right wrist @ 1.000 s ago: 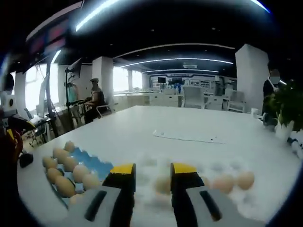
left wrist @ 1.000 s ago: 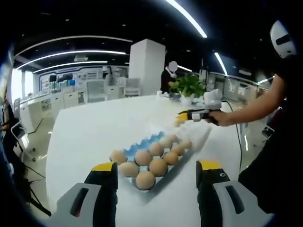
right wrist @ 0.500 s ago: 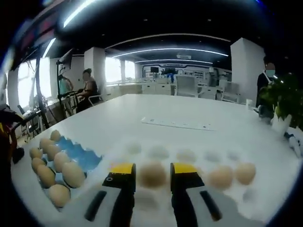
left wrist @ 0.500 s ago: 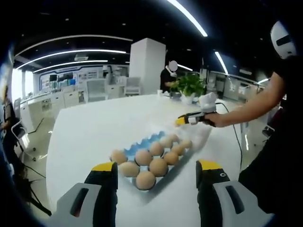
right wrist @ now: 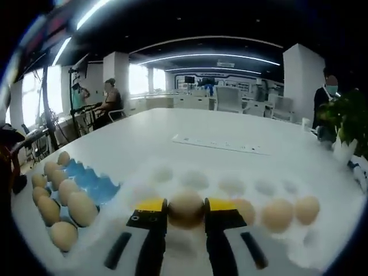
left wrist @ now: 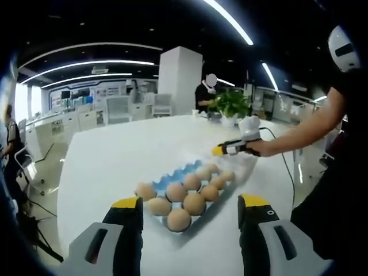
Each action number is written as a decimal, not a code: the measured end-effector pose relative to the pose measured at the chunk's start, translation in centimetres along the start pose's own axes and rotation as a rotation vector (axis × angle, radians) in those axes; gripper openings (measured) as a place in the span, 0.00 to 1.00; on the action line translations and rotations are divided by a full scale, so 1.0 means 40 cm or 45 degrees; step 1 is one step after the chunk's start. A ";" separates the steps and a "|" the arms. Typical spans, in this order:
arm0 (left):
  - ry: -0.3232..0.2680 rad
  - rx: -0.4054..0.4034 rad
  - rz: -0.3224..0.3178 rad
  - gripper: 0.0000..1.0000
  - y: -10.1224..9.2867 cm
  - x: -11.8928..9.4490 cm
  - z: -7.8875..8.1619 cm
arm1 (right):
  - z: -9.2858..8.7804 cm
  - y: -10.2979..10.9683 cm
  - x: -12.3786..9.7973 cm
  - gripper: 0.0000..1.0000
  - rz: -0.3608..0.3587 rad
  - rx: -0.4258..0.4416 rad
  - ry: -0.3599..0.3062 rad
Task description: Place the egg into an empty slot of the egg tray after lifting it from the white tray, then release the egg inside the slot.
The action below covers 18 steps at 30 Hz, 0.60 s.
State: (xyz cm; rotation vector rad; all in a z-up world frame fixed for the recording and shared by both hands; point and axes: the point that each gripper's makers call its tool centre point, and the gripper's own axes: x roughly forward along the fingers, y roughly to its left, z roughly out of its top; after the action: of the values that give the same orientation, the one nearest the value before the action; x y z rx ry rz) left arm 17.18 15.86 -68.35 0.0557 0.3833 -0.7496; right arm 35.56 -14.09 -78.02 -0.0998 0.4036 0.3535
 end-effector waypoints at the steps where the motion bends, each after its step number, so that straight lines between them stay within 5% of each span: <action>1: 0.001 0.000 0.000 0.67 0.000 0.000 0.000 | 0.000 0.002 -0.001 0.26 -0.001 -0.004 0.001; 18: 0.002 -0.006 0.006 0.67 -0.001 -0.007 -0.004 | 0.018 0.008 -0.018 0.24 0.016 -0.068 -0.015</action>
State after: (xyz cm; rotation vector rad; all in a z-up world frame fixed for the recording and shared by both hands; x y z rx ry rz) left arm 16.89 16.05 -68.41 0.0530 0.3860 -0.7439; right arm 35.09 -13.90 -77.09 -0.1477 0.3833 0.3772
